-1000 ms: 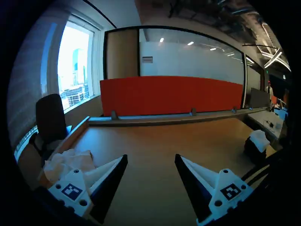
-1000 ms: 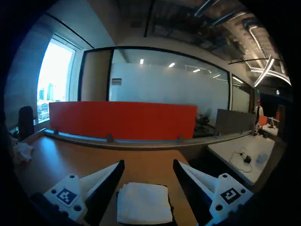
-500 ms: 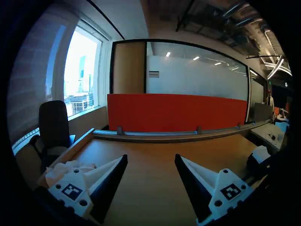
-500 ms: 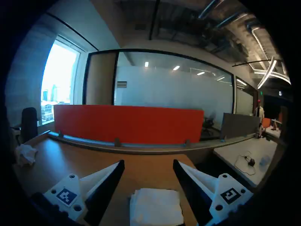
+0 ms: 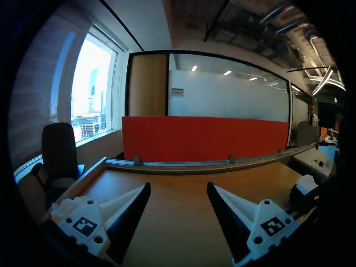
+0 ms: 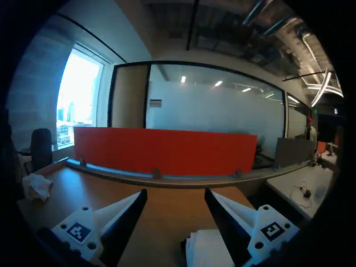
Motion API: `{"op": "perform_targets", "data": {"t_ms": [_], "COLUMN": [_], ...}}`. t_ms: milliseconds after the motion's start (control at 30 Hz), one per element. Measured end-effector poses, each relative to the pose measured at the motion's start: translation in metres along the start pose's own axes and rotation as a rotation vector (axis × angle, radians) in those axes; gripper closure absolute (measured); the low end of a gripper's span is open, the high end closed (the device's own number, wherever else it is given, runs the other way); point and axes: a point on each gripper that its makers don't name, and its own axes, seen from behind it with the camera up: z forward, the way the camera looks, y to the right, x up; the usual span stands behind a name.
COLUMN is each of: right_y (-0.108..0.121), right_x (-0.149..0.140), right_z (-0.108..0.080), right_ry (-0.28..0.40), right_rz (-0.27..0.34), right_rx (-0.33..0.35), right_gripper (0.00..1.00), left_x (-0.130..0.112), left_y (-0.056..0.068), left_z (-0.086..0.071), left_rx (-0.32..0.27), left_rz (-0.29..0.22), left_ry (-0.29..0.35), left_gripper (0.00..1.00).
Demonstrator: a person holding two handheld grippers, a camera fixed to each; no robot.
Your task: Fold towel
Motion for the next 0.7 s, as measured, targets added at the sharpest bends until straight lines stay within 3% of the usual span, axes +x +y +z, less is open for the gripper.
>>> {"op": "perform_targets", "data": {"t_ms": [267,700], "right_y": [-0.031,-0.046], "right_x": [-0.004,0.001], "right_z": [0.006,0.010], "right_ry": [-0.002,0.003], "right_rz": [-0.007,0.028], "right_rx": [0.012,0.001], "right_gripper": [0.00,0.00], "left_x": [0.002,0.001], "left_y": [-0.005,-0.002], "left_z": [0.003,0.006], "left_rx": [-0.002,-0.022], "left_rz": [-0.003,-0.001], "left_ry": [0.012,0.028], "left_gripper": [0.07,0.07]}}
